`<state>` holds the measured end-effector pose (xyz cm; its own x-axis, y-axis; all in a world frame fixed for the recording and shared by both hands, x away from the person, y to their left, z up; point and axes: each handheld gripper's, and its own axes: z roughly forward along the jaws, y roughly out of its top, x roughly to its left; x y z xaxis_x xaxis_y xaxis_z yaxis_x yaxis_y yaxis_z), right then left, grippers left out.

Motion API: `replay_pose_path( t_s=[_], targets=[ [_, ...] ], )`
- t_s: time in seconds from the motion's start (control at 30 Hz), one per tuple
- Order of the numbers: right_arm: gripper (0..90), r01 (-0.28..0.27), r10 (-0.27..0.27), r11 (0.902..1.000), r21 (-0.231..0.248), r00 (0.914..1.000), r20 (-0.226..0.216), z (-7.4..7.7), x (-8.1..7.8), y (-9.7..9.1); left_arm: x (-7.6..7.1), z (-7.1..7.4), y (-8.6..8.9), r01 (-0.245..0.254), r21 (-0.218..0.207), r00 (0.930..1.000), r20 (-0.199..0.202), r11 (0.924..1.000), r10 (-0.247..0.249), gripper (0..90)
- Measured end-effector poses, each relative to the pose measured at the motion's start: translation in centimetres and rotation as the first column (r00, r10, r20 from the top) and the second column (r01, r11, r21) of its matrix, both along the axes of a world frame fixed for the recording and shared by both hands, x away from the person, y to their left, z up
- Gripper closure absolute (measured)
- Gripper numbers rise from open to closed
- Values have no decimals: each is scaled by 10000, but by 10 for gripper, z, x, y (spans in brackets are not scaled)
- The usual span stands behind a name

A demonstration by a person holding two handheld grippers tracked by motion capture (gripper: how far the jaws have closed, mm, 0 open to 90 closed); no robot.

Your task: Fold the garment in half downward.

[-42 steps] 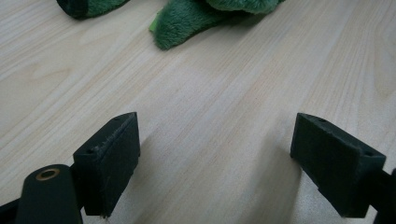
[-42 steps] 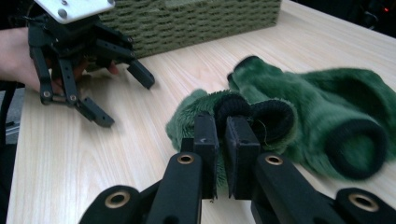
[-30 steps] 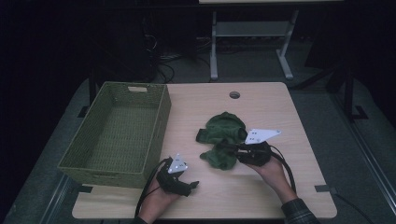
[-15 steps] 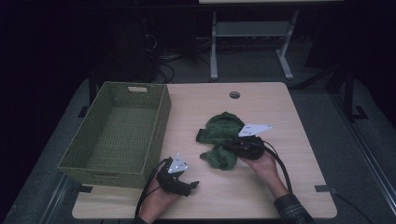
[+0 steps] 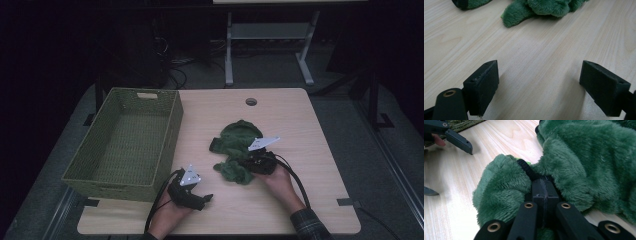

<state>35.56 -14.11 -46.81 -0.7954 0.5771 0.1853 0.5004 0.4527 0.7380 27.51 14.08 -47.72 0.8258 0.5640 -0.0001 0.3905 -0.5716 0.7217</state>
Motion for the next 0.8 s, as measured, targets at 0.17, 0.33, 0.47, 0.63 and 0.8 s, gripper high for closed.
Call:
replay_pose_path(
  t_s=[0.17, 0.33, 0.47, 0.63, 0.8],
  targets=[
    [888, 59, -59, 10000, -14, 9998, 187, 4, -1, 0, 0, 0, 0, 14, 8, 10000, 2, 10000, -14, 152],
    [791, 237, -266, 9988, 432, 9973, 678, 22, -7, -10, 0, 0, 0, 16, 23, 10000, 8, 10000, -16, 152],
    [748, 455, -527, 9958, 796, 9945, 905, 35, -9, -20, 0, 0, 0, 18, 23, 10000, 3, 10000, -18, 151],
    [737, 840, -931, 9923, 906, 9904, 1021, 39, -10, -34, 1, 0, 0, 17, 25, 10000, 2, 10000, -17, 150],
    [716, 1389, -1467, 9869, 827, 9844, 976, 38, -12, -53, 1, 0, -1, -21, 2, 10000, -15, 10000, 21, 151]
  ],
)
